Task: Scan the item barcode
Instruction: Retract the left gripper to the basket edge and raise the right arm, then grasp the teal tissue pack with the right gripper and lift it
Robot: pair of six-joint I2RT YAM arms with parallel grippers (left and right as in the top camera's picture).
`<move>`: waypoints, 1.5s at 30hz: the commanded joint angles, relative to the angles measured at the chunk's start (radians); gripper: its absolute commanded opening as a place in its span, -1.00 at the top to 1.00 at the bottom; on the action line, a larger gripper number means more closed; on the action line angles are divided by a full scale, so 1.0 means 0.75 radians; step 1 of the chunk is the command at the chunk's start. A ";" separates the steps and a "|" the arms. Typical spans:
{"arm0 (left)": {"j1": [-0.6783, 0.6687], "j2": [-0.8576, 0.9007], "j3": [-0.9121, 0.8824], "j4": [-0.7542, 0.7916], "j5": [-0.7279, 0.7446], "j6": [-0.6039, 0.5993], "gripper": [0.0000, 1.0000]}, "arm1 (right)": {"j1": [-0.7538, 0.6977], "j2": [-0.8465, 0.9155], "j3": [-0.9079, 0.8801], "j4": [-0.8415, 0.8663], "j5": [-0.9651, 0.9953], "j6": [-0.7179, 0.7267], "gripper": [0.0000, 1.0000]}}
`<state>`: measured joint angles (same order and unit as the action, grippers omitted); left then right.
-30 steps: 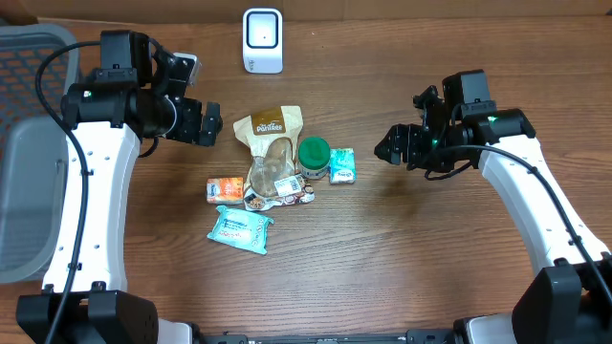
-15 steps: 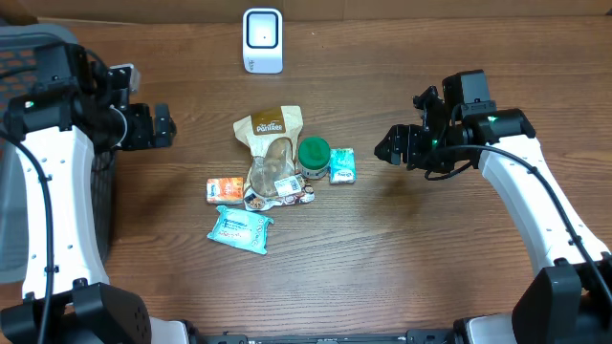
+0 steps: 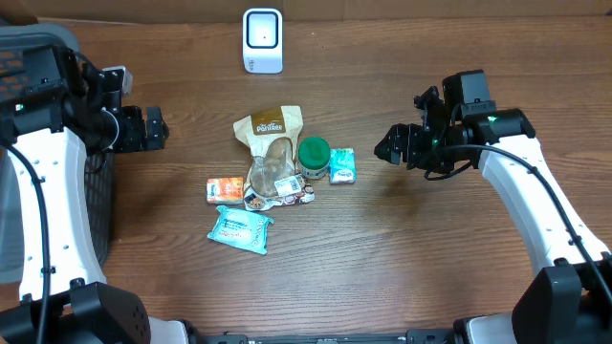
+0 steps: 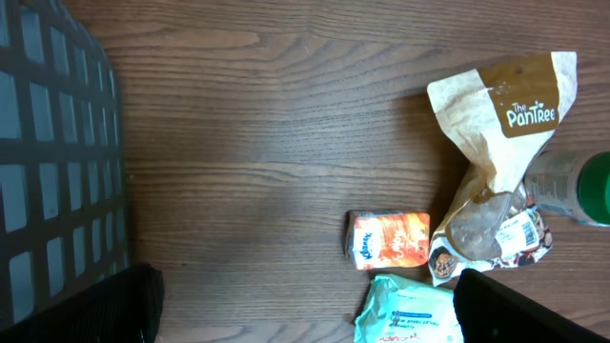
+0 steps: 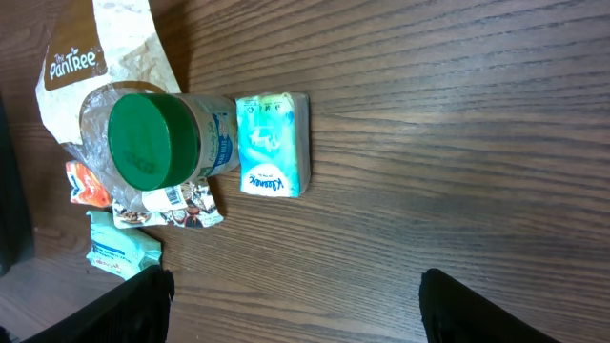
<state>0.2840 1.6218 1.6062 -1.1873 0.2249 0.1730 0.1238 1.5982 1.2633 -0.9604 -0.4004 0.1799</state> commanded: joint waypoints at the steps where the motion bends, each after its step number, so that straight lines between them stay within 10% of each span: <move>1: 0.005 0.013 0.024 0.005 0.011 0.050 -0.99 | -0.009 0.005 0.008 0.008 0.009 0.003 -0.61; 37: 0.005 0.013 0.024 0.022 -0.030 0.049 -0.99 | -0.007 0.320 0.008 0.313 -0.038 0.080 -0.37; 45: 0.005 0.013 0.024 0.022 -0.030 0.049 -0.99 | 0.031 0.371 0.008 0.380 -0.086 0.080 -0.05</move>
<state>0.2840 1.6218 1.6062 -1.1748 0.2058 0.1913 0.1291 1.8610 1.2633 -0.6865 -0.4461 0.2371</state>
